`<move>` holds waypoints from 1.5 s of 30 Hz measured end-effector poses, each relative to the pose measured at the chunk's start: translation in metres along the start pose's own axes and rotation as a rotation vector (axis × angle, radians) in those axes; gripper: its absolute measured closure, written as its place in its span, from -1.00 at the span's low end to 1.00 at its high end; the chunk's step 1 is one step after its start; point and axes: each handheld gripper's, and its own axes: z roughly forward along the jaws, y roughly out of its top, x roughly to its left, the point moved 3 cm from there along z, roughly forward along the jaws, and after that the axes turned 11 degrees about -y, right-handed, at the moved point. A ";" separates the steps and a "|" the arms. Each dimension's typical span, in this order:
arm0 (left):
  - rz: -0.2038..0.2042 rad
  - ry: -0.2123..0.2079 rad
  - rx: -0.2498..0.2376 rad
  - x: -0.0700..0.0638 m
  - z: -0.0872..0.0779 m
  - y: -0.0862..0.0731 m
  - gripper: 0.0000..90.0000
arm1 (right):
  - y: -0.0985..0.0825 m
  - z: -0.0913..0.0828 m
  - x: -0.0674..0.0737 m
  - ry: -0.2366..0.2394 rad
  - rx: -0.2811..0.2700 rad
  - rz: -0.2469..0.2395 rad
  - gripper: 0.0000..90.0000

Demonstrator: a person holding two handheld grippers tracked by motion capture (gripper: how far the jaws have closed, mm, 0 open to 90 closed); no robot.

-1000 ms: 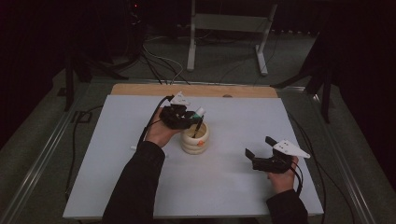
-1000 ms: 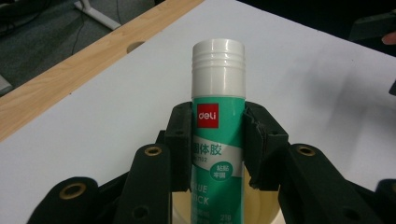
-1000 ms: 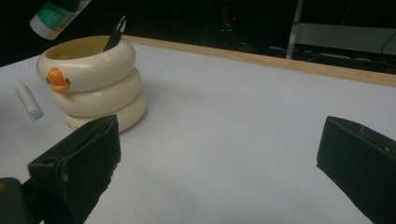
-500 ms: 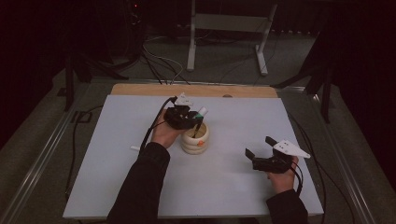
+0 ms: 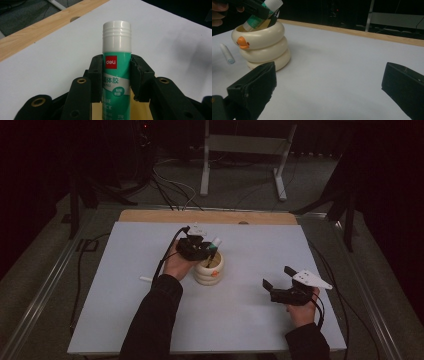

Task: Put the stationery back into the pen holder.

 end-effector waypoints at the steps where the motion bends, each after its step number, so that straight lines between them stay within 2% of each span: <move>1: 0.001 0.003 0.002 0.000 0.000 -0.001 0.47 | 0.000 0.000 0.000 0.000 0.000 -0.002 -1.00; 21: 0.017 0.021 0.053 -0.001 0.010 -0.007 0.46 | 0.000 0.000 0.000 -0.001 0.001 0.002 -1.00; 45: 0.027 0.033 0.068 -0.003 0.010 -0.012 0.43 | 0.000 0.001 0.000 -0.004 0.006 -0.001 -1.00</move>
